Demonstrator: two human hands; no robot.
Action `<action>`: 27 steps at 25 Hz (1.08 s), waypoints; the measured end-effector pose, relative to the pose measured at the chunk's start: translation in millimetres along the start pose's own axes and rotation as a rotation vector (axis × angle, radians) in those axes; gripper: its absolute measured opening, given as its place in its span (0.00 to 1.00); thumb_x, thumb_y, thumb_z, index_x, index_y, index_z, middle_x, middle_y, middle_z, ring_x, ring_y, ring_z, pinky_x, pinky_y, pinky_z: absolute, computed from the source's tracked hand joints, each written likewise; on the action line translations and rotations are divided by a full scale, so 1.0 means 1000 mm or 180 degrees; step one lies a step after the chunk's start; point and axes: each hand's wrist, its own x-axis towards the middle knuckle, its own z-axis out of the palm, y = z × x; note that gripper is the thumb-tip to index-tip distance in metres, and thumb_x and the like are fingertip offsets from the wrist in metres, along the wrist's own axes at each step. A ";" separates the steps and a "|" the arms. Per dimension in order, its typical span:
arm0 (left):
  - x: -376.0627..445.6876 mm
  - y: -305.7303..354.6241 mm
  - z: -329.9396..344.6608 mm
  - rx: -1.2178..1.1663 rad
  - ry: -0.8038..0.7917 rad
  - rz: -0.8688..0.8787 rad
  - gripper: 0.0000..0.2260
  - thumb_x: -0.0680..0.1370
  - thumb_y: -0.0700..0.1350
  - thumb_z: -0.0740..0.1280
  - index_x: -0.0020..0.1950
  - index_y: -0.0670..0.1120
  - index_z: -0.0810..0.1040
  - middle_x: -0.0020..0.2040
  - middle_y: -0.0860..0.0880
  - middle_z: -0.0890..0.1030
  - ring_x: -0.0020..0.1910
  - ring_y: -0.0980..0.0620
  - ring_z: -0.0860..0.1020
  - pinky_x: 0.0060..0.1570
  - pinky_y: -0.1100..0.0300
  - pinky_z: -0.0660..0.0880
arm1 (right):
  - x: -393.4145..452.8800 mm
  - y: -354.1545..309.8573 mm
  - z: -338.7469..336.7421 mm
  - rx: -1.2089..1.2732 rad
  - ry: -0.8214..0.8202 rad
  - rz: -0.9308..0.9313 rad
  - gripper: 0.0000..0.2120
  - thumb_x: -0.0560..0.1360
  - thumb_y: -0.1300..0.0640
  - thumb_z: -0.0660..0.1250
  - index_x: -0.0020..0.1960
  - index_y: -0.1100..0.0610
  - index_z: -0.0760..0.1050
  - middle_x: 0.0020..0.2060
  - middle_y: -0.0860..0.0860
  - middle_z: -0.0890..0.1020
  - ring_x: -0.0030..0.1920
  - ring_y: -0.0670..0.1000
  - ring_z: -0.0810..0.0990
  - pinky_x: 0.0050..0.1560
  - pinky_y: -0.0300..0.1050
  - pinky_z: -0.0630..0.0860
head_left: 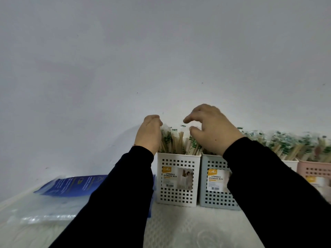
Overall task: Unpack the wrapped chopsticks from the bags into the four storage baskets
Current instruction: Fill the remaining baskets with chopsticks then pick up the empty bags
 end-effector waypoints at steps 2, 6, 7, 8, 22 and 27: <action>-0.013 0.000 -0.003 0.0272 0.0017 0.0046 0.15 0.76 0.45 0.60 0.62 0.47 0.70 0.62 0.47 0.74 0.50 0.53 0.74 0.46 0.57 0.70 | -0.024 -0.003 -0.011 0.0028 0.0168 0.0157 0.10 0.75 0.56 0.59 0.45 0.53 0.79 0.45 0.49 0.79 0.48 0.51 0.77 0.50 0.45 0.75; -0.051 -0.018 0.013 0.1255 -0.0072 -0.0285 0.40 0.67 0.56 0.71 0.71 0.54 0.51 0.70 0.45 0.59 0.63 0.44 0.71 0.56 0.51 0.74 | -0.080 0.011 0.009 -0.0560 -0.1256 0.0819 0.13 0.76 0.57 0.57 0.34 0.55 0.72 0.32 0.51 0.76 0.32 0.51 0.74 0.33 0.42 0.73; -0.058 -0.024 0.021 0.1566 -0.0188 -0.0415 0.49 0.65 0.56 0.73 0.74 0.56 0.41 0.74 0.45 0.54 0.68 0.41 0.68 0.62 0.47 0.72 | -0.091 0.017 0.015 -0.0638 -0.1485 0.0972 0.12 0.76 0.56 0.58 0.35 0.55 0.73 0.33 0.52 0.77 0.33 0.52 0.75 0.35 0.43 0.73; -0.065 -0.032 0.028 0.1845 -0.0292 -0.0497 0.56 0.65 0.55 0.75 0.73 0.57 0.32 0.76 0.43 0.50 0.70 0.39 0.65 0.65 0.45 0.70 | -0.101 0.023 0.022 -0.0637 -0.1684 0.1089 0.11 0.76 0.56 0.59 0.37 0.54 0.75 0.37 0.53 0.79 0.37 0.52 0.78 0.38 0.43 0.74; -0.085 -0.036 0.035 0.1929 -0.0210 -0.0379 0.62 0.66 0.51 0.80 0.76 0.50 0.30 0.76 0.39 0.52 0.70 0.40 0.67 0.67 0.49 0.67 | -0.128 0.029 0.049 -0.0508 -0.2367 0.1236 0.17 0.77 0.59 0.58 0.64 0.57 0.72 0.64 0.58 0.74 0.64 0.56 0.74 0.62 0.47 0.73; -0.095 -0.001 -0.017 0.2276 -0.0267 -0.0191 0.36 0.73 0.53 0.73 0.74 0.42 0.61 0.71 0.41 0.65 0.65 0.43 0.72 0.54 0.58 0.70 | -0.113 -0.027 0.049 0.0161 -0.2036 0.1054 0.14 0.79 0.55 0.58 0.59 0.58 0.78 0.56 0.55 0.80 0.54 0.56 0.79 0.54 0.45 0.75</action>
